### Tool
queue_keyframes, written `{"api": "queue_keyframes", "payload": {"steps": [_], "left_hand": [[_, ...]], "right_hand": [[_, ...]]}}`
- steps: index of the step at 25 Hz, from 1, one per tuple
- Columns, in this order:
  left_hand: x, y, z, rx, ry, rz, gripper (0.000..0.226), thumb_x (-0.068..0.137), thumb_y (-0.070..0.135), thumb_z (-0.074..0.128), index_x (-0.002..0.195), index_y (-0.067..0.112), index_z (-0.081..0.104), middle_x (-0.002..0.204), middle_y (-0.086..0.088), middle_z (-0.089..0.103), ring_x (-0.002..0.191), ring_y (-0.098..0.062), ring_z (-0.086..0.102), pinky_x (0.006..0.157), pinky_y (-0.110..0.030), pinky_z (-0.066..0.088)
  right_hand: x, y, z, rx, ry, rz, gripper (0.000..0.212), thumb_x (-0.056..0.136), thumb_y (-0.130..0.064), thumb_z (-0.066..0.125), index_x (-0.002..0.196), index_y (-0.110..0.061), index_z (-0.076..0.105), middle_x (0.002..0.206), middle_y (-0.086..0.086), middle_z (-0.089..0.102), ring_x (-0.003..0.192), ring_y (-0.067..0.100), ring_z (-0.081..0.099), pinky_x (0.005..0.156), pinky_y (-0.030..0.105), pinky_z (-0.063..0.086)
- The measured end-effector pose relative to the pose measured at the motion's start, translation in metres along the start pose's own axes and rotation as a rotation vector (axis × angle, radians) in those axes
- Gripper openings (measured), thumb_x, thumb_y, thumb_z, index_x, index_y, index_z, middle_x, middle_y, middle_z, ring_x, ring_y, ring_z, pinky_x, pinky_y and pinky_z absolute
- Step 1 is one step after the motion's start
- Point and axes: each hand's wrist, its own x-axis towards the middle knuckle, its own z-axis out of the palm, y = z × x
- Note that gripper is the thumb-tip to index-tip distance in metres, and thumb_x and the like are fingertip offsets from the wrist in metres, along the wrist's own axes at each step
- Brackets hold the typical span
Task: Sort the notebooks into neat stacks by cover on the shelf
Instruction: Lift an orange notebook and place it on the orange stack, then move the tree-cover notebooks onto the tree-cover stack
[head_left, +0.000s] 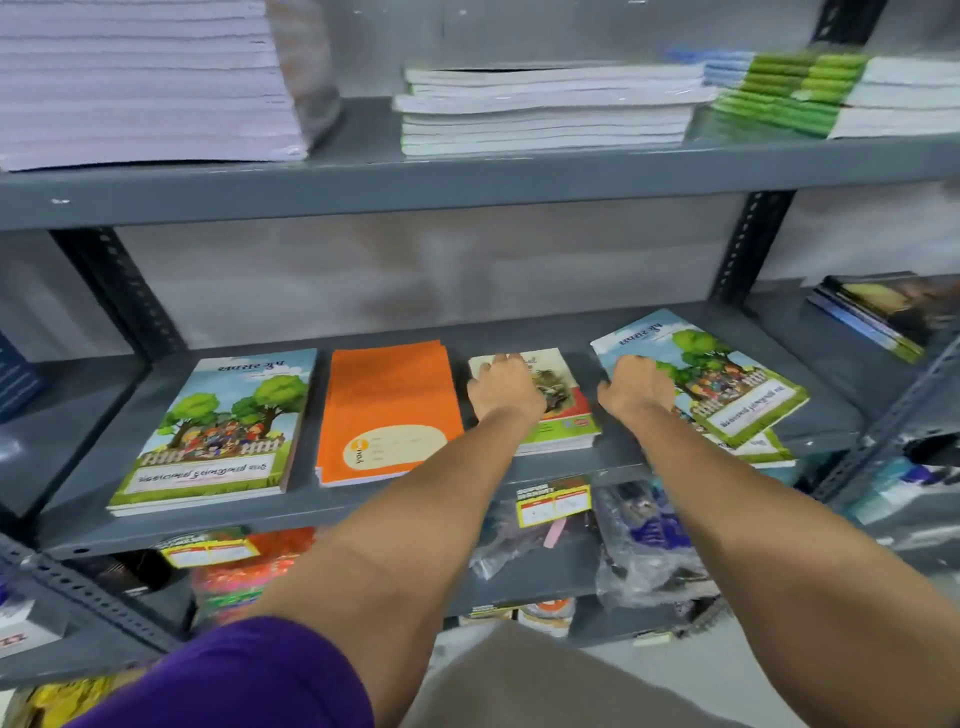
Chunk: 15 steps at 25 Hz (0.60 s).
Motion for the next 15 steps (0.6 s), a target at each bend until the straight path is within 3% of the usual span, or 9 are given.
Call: {"api": "queue_keyframes", "payload": {"steps": [7,12,15], "left_hand": [[0.003,0.120,0.043,-0.218,-0.137,0.017,0.026,0.086,0.012,0.060,0.110,0.004,0.064,0.116,-0.015,0.065,0.106,-0.034,0.066,0.083,-0.039,0.055],[0.014,0.171,0.087,-0.210,-0.279,-0.047,0.028,0.087,0.011,0.059,0.114,0.007,0.062,0.116,-0.011,0.066,0.107,-0.030,0.065,0.083,-0.036,0.053],[0.025,0.185,0.107,-0.233,-0.322,-0.122,0.027,0.087,0.016,0.060,0.113,0.009,0.063,0.114,-0.008,0.067,0.105,-0.028,0.065,0.083,-0.033,0.054]], "right_hand": [[0.062,0.107,-0.009,-0.081,-0.089,0.121,0.036,0.082,-0.020,0.067,0.116,-0.007,0.061,0.128,0.014,0.056,0.125,0.033,0.046,0.092,0.041,0.049],[0.109,0.154,-0.014,-0.228,-0.217,0.135,0.059,0.084,-0.026,0.065,0.137,-0.009,0.045,0.142,0.014,0.040,0.132,0.032,0.035,0.098,0.046,0.042],[0.131,0.180,-0.007,-0.249,-0.333,0.167,0.081,0.075,-0.044,0.071,0.142,-0.014,0.038,0.145,0.012,0.037,0.134,0.033,0.034,0.103,0.050,0.039]]}}
